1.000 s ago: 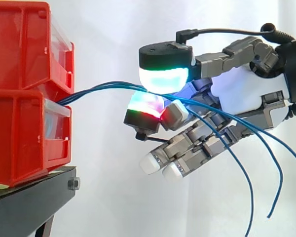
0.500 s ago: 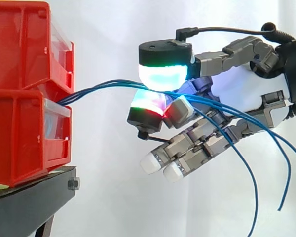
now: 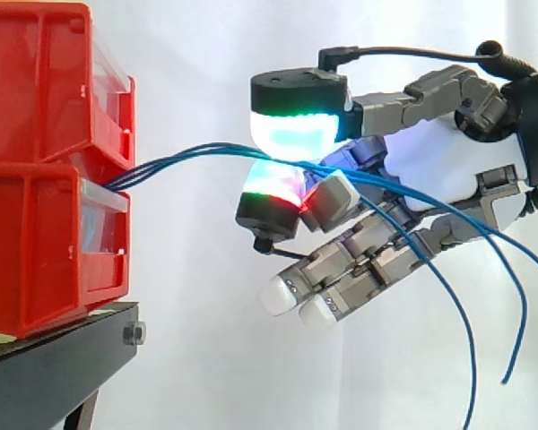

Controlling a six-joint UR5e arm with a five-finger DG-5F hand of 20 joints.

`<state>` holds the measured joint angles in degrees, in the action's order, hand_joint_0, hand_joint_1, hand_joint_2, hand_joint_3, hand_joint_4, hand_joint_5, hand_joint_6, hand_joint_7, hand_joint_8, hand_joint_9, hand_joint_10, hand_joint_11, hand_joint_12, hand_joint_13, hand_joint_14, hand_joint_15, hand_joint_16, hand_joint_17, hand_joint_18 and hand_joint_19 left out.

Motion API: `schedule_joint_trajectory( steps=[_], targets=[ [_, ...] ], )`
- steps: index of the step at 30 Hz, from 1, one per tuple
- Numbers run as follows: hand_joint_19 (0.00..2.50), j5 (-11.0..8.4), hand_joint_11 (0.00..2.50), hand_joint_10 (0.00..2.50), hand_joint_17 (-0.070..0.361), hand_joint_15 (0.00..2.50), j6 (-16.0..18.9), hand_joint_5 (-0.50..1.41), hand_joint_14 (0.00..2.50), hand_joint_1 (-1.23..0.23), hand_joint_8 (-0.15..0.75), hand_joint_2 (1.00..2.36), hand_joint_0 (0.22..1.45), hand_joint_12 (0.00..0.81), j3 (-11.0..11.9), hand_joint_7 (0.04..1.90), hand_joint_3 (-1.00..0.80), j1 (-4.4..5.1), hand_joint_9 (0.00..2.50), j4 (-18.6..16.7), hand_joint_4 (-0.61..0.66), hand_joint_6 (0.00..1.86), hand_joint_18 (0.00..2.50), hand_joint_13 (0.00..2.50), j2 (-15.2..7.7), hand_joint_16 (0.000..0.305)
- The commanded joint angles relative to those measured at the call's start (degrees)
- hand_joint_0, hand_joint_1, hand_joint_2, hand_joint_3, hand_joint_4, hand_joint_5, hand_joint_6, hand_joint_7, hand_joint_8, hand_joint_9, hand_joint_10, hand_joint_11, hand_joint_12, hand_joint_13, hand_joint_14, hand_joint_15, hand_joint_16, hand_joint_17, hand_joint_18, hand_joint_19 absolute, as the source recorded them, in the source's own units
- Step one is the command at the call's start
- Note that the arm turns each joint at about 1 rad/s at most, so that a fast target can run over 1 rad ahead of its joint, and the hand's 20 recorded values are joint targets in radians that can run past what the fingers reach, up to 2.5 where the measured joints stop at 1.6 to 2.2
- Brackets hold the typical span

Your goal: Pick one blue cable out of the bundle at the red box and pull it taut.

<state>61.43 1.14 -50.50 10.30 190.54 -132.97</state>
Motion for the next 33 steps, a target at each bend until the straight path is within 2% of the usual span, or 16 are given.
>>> schedule_joint_trajectory(
  steps=[1,8,17,22,25,27,33],
  targets=[
    [0.26,0.0,1.21,0.02,0.137,0.32,0.0,-0.11,0.01,-0.81,0.291,1.01,0.61,0.422,0.05,1.5,-0.37,0.07,1.16,0.0,0.33,0.86,0.63,0.74,-0.01,0.061],
    [0.23,0.0,1.2,0.02,0.137,0.32,0.0,-0.15,0.01,-0.9,0.309,1.01,0.66,0.425,0.05,1.48,-0.32,-0.01,1.1,0.0,0.27,0.89,0.65,0.74,0.08,0.061],
    [0.21,0.0,1.19,0.02,0.137,0.3,0.0,-0.18,0.01,-0.9,0.315,1.01,0.72,0.424,-0.04,1.46,-0.39,-0.01,1.02,0.0,0.26,0.91,0.65,0.71,-0.01,0.061],
    [0.22,0.0,1.22,0.02,0.136,0.31,0.0,-0.17,0.01,-0.88,0.312,1.01,0.69,0.422,0.05,1.46,-0.42,-0.01,1.05,0.0,0.3,0.9,0.64,0.71,-0.01,0.06],
    [0.23,0.0,1.23,0.02,0.135,0.3,0.0,-0.17,0.01,-0.86,0.312,1.01,0.69,0.424,0.05,1.49,-0.43,-0.01,1.07,0.09,0.27,0.9,0.64,0.71,-0.01,0.06],
    [0.22,0.0,1.21,0.02,0.135,0.3,0.0,-0.17,0.01,-0.86,0.31,1.0,0.72,0.427,-0.04,1.49,-0.45,0.07,1.06,0.09,0.2,0.9,0.64,0.71,0.08,0.06],
    [0.19,0.0,1.19,0.02,0.136,0.28,0.0,-0.19,0.01,-0.88,0.309,1.0,0.76,0.421,-0.04,1.47,-0.48,-0.01,1.02,0.09,0.22,0.91,0.67,0.71,0.08,0.06]
  ],
)
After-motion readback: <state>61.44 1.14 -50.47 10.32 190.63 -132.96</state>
